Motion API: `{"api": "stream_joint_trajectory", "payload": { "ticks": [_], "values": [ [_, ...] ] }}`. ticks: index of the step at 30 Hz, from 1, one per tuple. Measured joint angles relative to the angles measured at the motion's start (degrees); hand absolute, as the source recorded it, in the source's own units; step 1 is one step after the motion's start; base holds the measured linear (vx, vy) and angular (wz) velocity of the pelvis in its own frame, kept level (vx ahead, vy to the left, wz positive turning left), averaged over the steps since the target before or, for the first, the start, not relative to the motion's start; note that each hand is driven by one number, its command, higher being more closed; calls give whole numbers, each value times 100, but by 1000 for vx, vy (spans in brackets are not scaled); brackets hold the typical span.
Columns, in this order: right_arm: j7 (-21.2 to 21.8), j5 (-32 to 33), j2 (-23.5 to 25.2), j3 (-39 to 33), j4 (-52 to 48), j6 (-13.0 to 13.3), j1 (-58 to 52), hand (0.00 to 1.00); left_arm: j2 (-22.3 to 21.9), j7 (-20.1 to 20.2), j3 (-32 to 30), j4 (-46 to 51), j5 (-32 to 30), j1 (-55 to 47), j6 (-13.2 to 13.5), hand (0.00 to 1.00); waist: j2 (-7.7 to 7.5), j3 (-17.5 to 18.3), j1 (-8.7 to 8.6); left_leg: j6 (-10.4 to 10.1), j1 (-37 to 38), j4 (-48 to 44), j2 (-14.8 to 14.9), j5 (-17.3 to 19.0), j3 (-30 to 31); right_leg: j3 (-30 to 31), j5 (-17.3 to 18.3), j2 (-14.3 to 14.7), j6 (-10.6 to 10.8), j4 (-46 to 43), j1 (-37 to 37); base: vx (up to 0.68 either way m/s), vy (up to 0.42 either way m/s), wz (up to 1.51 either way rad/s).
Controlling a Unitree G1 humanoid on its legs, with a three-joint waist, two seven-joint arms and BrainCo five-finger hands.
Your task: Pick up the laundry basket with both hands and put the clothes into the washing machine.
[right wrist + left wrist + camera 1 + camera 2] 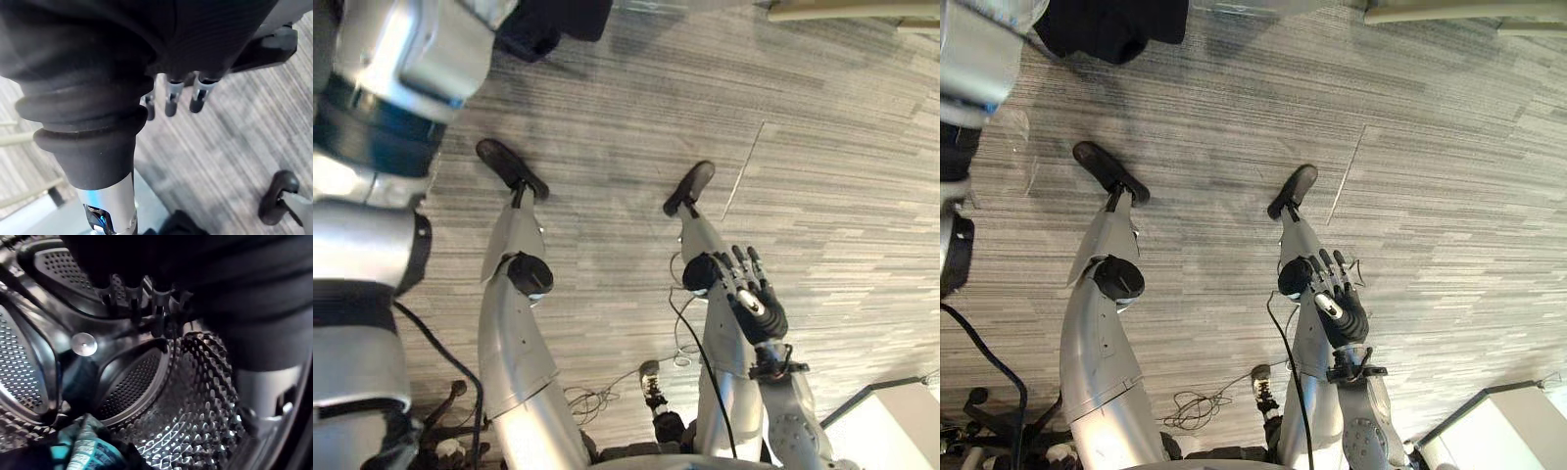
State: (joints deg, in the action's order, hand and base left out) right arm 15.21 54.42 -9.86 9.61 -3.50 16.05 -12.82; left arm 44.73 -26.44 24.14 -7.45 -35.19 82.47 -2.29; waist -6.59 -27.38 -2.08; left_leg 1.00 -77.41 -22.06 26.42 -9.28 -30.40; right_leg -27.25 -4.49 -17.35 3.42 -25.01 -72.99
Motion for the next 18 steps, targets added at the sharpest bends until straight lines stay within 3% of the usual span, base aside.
{"api": "stream_joint_trajectory", "payload": {
  "ticks": [3,5,9,11,13,14,16,18],
  "values": [
    [-18,-114,127,-42,-37,39,0,0,-207,-15,-1108,890,-100,-1342,-133,0,67,-36,13,-11,160,178,-70,-124,4,-44,84,-61,-79,-141,78,-7,-89,19],
    [-31,-234,246,-39,-38,38,-19,0,-688,-20,-1994,1668,-158,-2625,-254,0,115,-65,32,23,310,100,-51,-180,31,-37,194,-131,-154,-381,171,-22,-85,17],
    [-52,-556,287,-51,-77,43,-161,0,-1539,-8,-2644,2912,-386,-4439,-200,0,208,-63,145,-32,659,136,-53,-161,49,5,478,-193,-161,-675,387,-40,-95,15],
    [-113,-648,280,-86,-70,42,-233,0,-2054,37,-2682,3388,-375,-5301,-13,0,296,-54,216,-104,865,244,-70,-194,66,-21,630,-244,-139,-730,556,-34,-86,18],
    [-255,-840,259,-139,12,22,-272,0,-2769,372,-2522,3593,-49,-6370,509,0,337,-53,316,-198,1226,444,-154,-266,66,-23,755,-284,-112,-824,820,-28,-85,20],
    [-275,-870,252,-164,34,12,-271,0,-2919,437,-2426,3593,16,-6648,575,0,340,-52,346,-205,1318,464,-160,-272,71,-31,770,-289,-98,-844,896,-11,-53,15],
    [-574,-1320,181,-359,49,-22,-116,0,-3466,784,-1952,3587,645,-7526,844,0,346,-51,494,-266,1586,597,-237,-318,132,-71,891,-345,-66,-928,1145,14,-49,26],
    [-1052,-2090,-90,-647,57,-127,502,0,-3843,1174,-1398,3386,1268,-8103,1054,0,446,1,653,-331,1680,736,-373,-366,350,-216,1023,-455,-30,-1047,1328,36,-35,50]
  ]
}}
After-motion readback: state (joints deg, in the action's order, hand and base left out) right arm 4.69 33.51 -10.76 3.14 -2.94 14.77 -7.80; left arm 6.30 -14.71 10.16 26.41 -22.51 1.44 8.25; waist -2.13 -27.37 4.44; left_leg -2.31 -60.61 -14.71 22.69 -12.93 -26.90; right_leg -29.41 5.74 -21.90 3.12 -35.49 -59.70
